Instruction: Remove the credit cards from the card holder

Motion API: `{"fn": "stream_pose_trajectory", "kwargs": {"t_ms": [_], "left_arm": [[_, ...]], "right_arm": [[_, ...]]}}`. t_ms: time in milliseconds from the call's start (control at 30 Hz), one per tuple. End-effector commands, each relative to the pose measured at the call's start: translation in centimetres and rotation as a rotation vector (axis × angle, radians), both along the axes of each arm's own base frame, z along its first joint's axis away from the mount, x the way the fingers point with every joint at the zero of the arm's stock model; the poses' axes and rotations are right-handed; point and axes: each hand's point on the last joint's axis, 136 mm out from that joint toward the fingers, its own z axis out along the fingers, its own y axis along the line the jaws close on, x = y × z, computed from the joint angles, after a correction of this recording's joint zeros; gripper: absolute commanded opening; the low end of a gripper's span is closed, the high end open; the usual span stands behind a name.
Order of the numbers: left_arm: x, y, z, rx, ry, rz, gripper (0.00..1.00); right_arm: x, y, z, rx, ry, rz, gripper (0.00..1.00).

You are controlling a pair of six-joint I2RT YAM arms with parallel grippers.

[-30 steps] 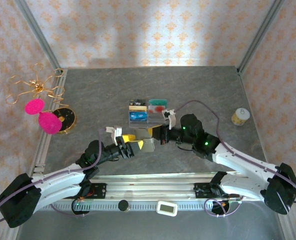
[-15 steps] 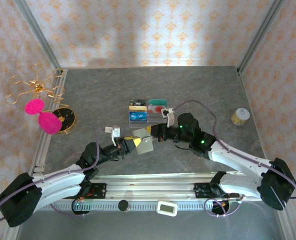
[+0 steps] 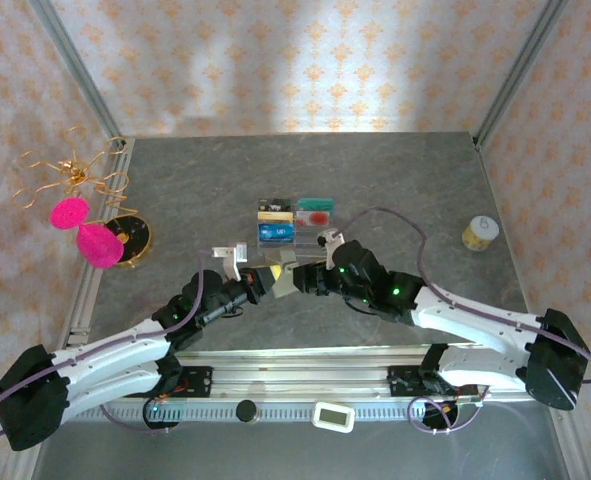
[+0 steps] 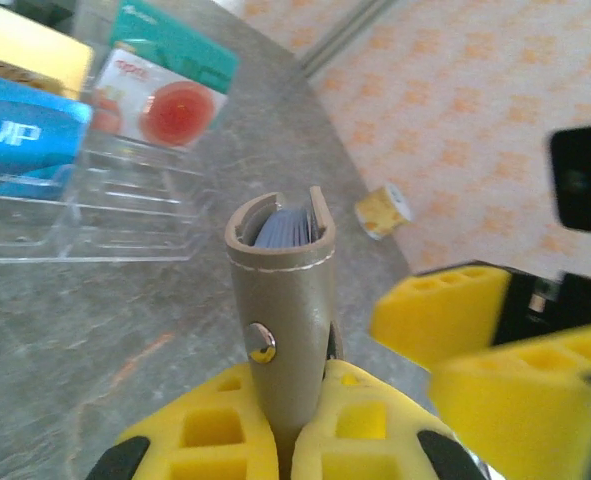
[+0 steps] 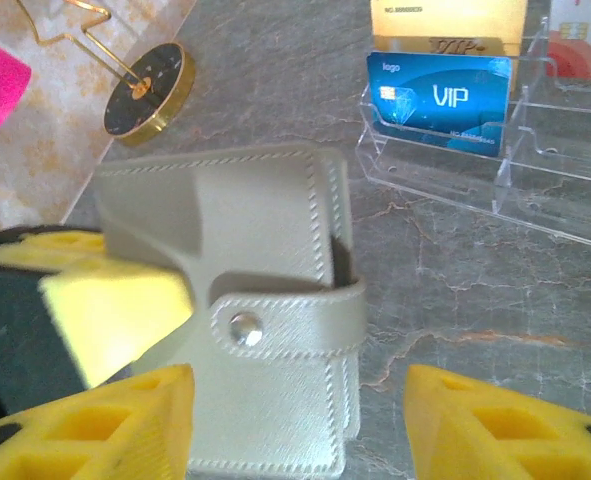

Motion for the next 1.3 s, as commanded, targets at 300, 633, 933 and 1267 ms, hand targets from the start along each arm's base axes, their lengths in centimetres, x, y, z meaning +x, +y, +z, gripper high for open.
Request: {"fn": "stream_pose_trajectory", "kwargs": {"t_ms": [300,633,933,1267], "left_arm": [[0.6,-0.6,1.5,-0.025,0.067,0.025,0.00],[-0.4,-2.4,1.7,-0.045,0.154,-0.066,0.00],[-0.7,-2.1,1.0,-0.013,0.182,-0.063,0.00],[-2.0,-1.9,-2.0,-0.006,0.208,-0.110,0.00]], "right_arm": [[1.3,2.3,-1.7,-0.171,-0.091,-0.009,0.60],[4.3,0.5,-3.0,-0.326,-0.137,-0.176,0.38],[5.1,-1.9,-4.5,-0.330,-0.097,-0.252,0.00],[2.5,-2.4,-5.2,-0.136,0.020,-0.146,0.00]]}}
